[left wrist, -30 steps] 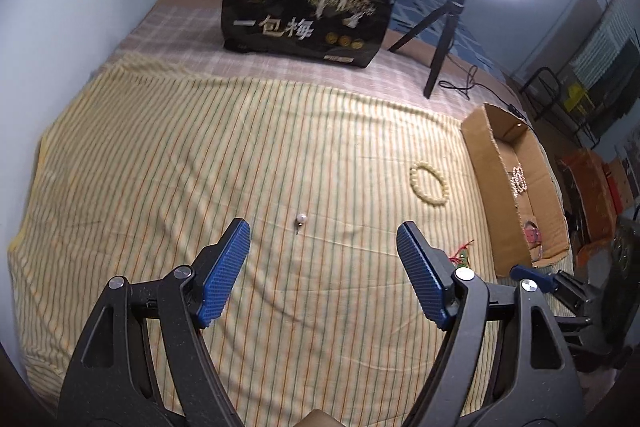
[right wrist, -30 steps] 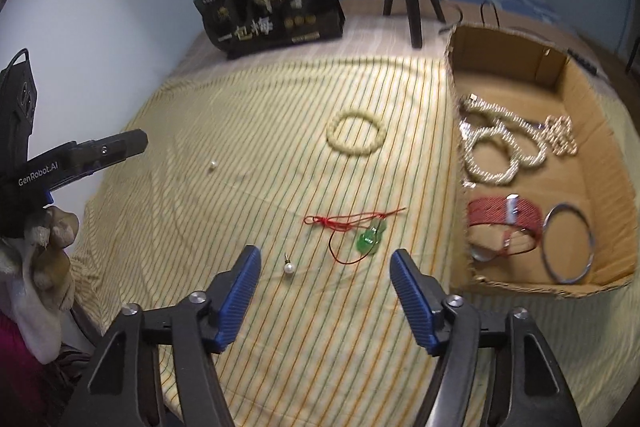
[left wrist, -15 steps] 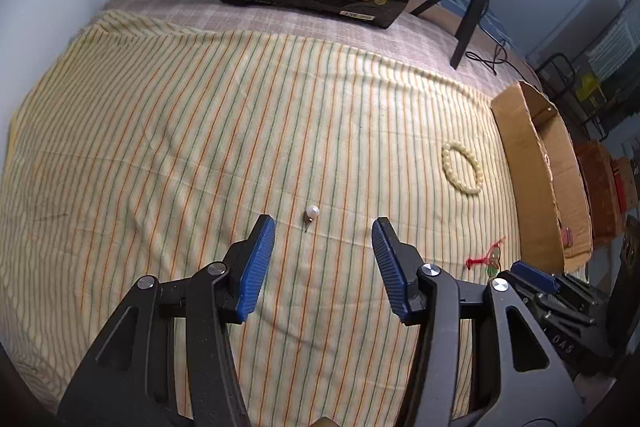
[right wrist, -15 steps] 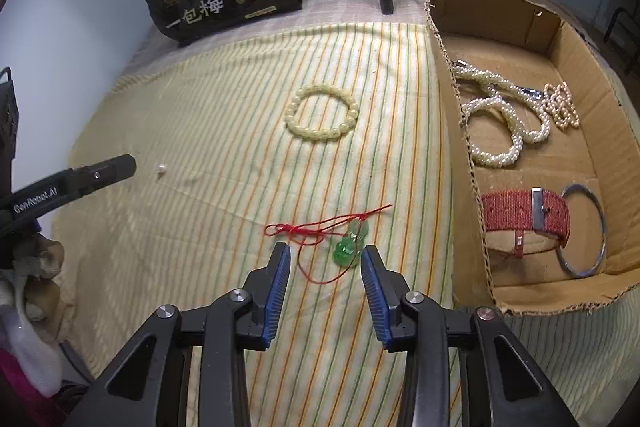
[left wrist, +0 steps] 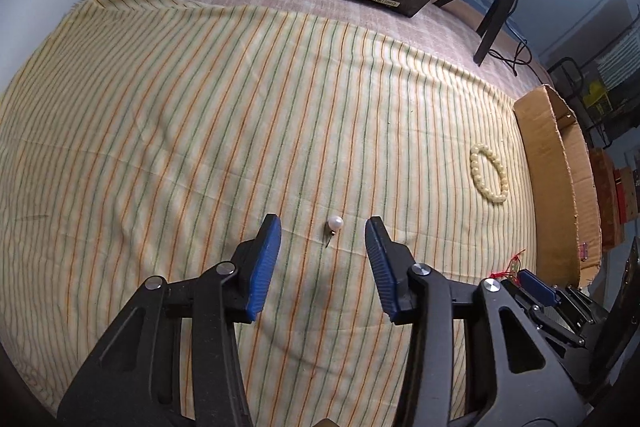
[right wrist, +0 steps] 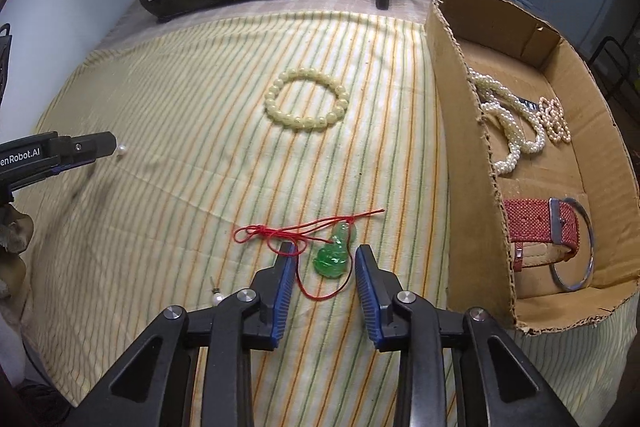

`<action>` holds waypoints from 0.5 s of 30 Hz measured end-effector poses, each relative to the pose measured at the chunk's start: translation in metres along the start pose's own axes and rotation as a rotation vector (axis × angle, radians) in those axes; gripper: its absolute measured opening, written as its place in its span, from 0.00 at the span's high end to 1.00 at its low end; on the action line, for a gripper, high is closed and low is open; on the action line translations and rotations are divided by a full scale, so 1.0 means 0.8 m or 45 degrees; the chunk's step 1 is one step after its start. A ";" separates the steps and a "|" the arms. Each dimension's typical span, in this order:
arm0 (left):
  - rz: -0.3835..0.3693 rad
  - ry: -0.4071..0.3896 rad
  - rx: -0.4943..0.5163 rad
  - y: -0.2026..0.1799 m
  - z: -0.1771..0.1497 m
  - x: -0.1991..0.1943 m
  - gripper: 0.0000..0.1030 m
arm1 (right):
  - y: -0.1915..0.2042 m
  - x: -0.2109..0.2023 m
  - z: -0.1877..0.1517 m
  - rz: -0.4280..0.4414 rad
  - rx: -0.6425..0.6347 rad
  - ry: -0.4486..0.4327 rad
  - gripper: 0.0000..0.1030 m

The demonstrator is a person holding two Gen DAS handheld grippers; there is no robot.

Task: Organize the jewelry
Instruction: 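Grasp the green jade pendant's red cord with the right tool while the left tool grasps the pearl earring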

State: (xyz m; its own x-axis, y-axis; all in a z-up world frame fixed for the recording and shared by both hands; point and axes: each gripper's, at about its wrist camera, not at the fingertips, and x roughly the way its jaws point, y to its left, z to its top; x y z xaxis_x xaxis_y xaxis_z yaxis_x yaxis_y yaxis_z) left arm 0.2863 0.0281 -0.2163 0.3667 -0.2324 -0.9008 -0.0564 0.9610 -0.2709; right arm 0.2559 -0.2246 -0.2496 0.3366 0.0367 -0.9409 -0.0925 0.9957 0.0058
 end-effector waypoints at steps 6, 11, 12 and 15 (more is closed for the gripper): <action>0.011 0.012 0.033 -0.015 0.002 0.010 0.65 | 0.000 0.003 0.001 -0.007 0.002 0.000 0.71; 0.042 0.013 0.043 -0.019 0.004 0.018 0.70 | 0.000 0.004 0.001 -0.011 -0.005 -0.002 0.73; 0.051 0.013 0.045 -0.018 0.005 0.020 0.71 | 0.000 0.004 0.001 -0.013 -0.008 -0.004 0.73; 0.059 0.016 0.044 -0.017 0.007 0.025 0.74 | -0.001 0.004 0.000 -0.014 -0.012 -0.006 0.75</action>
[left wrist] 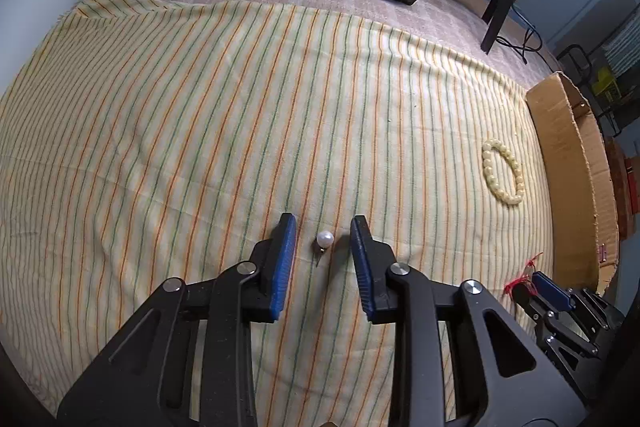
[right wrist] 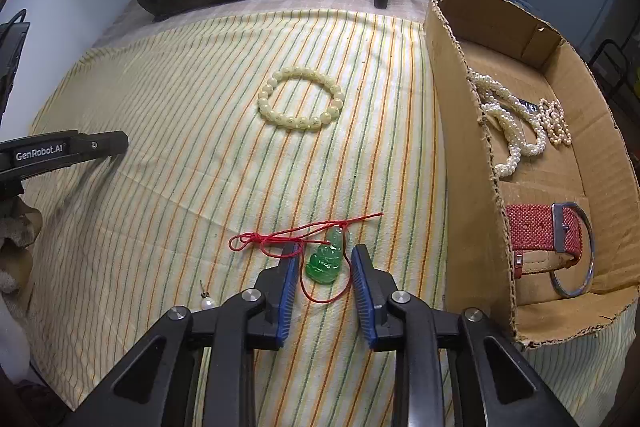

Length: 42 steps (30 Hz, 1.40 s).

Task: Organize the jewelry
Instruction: 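Grasp the green jade pendant's red cord with the right tool while the left tool grasps the pearl earring, then carry the jade pendant in the right tool while the left tool carries the earring to the box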

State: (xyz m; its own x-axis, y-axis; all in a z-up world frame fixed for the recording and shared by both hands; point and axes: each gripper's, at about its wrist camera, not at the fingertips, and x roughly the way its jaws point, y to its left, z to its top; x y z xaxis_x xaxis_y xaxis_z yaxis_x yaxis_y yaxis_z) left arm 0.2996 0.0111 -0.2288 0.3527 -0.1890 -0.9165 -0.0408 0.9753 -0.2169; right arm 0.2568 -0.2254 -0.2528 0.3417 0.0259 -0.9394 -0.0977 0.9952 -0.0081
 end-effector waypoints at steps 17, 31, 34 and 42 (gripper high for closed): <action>-0.011 -0.033 -0.024 0.009 -0.001 -0.016 0.94 | -0.010 -0.027 0.008 0.125 0.053 -0.079 0.84; -0.139 -0.145 0.001 -0.016 -0.005 -0.089 0.94 | -0.008 -0.097 0.023 0.216 0.062 -0.254 0.84; -0.153 -0.167 0.026 -0.027 -0.009 -0.102 0.94 | -0.008 -0.112 0.024 0.228 0.060 -0.291 0.84; -0.231 -0.207 0.117 -0.076 -0.019 -0.129 0.94 | -0.035 -0.145 0.027 0.224 0.092 -0.364 0.84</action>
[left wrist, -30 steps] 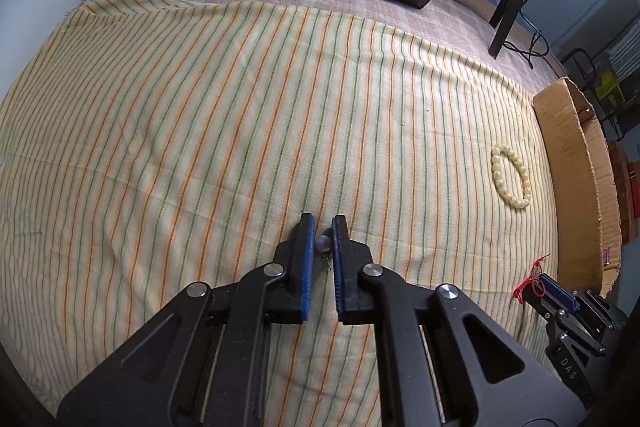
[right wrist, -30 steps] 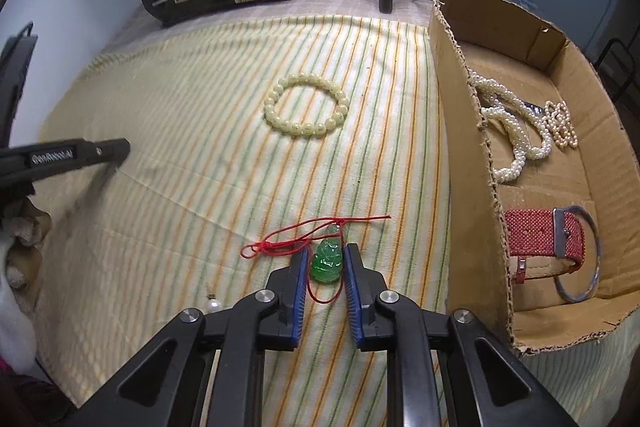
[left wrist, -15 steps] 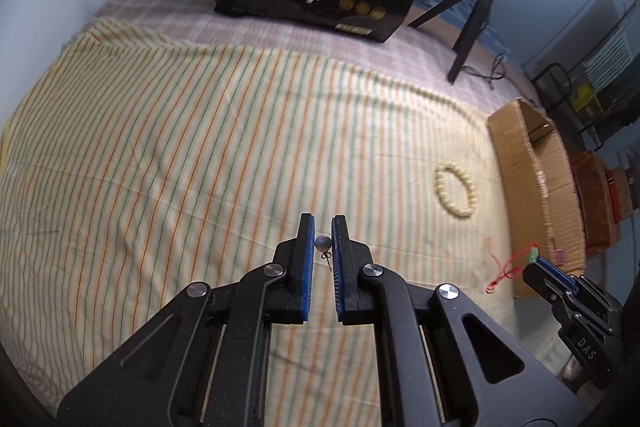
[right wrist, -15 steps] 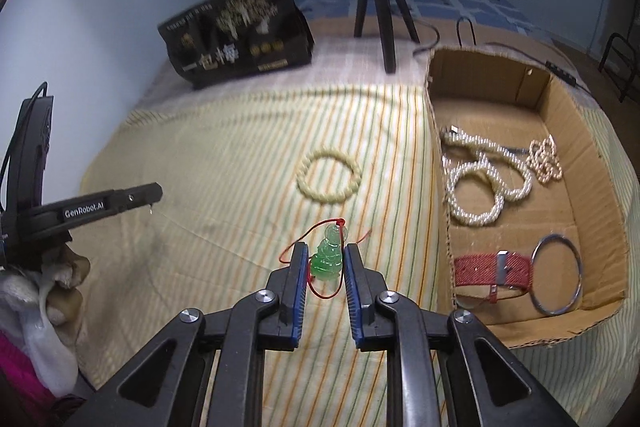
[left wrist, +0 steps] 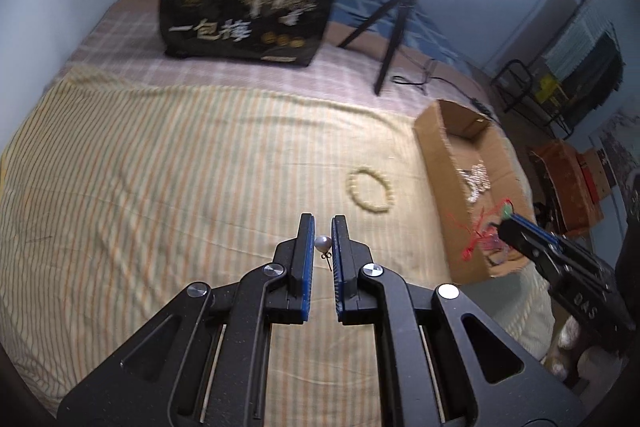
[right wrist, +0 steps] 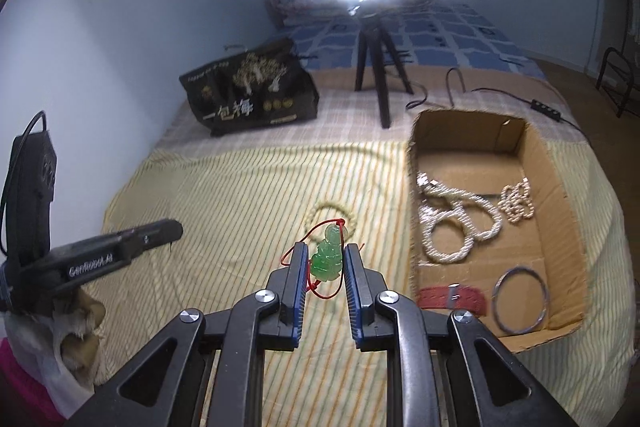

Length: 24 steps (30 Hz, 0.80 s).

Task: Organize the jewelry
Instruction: 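Carry the jade pendant in the right tool while the left tool carries the earring to the box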

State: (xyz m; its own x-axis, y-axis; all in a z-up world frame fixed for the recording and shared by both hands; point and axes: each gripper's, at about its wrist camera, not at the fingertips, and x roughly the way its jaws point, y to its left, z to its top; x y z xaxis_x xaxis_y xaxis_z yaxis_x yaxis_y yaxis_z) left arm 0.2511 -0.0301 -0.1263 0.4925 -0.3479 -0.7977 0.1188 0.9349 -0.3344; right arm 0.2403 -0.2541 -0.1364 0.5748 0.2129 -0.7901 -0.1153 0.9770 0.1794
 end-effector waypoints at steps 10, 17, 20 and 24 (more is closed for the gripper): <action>-0.110 -0.004 0.109 -0.073 -0.005 0.000 0.94 | -0.056 -0.028 0.016 -0.032 0.104 -0.057 0.84; -0.164 0.014 0.170 -0.119 -0.008 0.014 0.94 | -0.094 -0.035 0.021 -0.085 0.142 -0.069 0.84; -0.183 0.019 0.184 -0.136 -0.006 0.021 0.94 | -0.111 -0.037 0.024 -0.102 0.166 -0.070 0.84; -0.199 0.024 0.201 -0.157 -0.004 0.033 0.94 | -0.131 -0.037 0.025 -0.123 0.192 -0.068 0.84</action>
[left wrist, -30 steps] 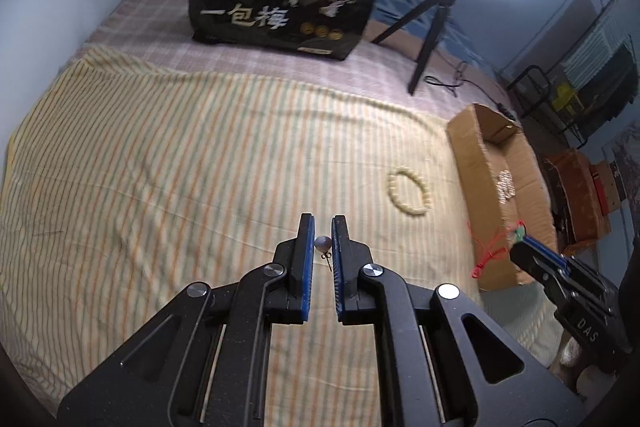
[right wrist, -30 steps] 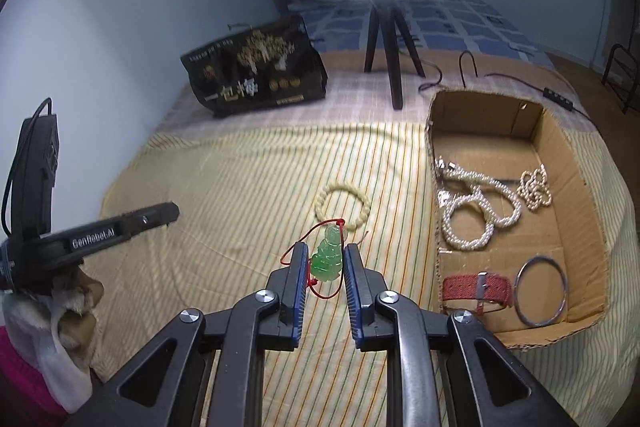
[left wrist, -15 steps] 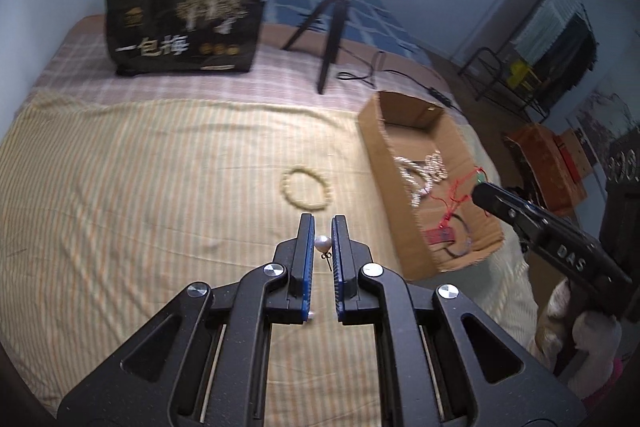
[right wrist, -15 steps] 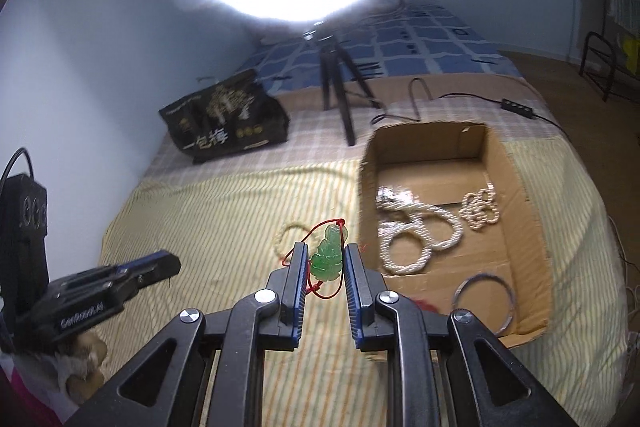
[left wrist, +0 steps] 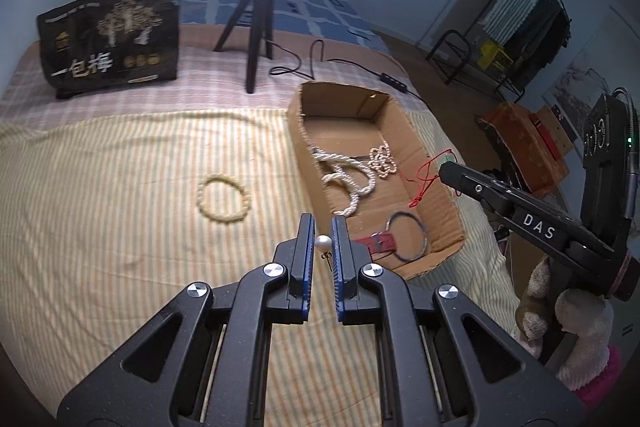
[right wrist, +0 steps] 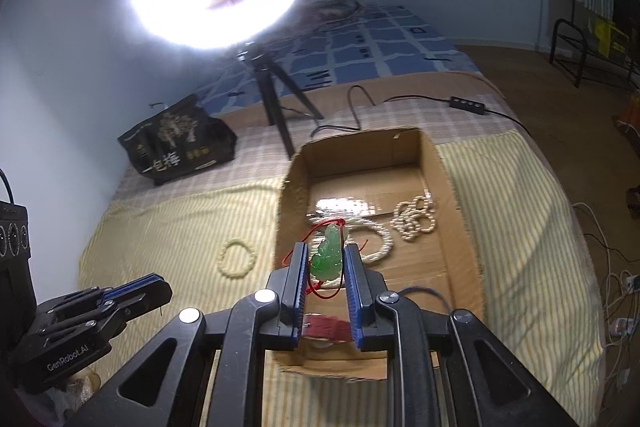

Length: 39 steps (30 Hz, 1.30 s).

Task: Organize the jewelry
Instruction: 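Carry the jade pendant in the right tool while the left tool carries the earring to the box, then open the right tool to drop the pendant into the box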

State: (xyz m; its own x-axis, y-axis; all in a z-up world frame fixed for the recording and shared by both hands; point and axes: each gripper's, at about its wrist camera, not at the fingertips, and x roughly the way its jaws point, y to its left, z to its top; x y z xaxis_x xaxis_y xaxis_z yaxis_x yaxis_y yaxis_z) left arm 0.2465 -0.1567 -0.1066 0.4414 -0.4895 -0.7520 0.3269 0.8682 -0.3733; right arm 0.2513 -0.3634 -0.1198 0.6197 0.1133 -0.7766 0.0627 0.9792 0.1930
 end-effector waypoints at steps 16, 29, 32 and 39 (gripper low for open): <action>-0.033 0.073 0.007 -0.040 0.010 0.072 0.94 | -0.067 0.021 0.005 -0.046 0.124 0.057 0.84; -0.046 0.083 -0.010 -0.047 0.015 0.094 0.94 | -0.073 0.030 0.010 -0.047 0.152 0.054 0.69; -0.036 0.098 -0.010 -0.045 0.015 0.096 0.77 | -0.074 0.029 0.011 -0.059 0.150 0.049 0.60; -0.009 0.069 0.003 -0.041 0.013 0.087 0.64 | -0.074 0.023 0.011 -0.090 0.140 0.025 0.42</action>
State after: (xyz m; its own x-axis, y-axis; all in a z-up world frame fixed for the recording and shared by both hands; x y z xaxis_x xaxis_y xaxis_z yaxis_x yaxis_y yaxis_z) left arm 0.2754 -0.2201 -0.1408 0.3932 -0.4908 -0.7775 0.3322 0.8643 -0.3776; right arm 0.2657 -0.4206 -0.1399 0.5951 0.0492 -0.8022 0.1919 0.9606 0.2012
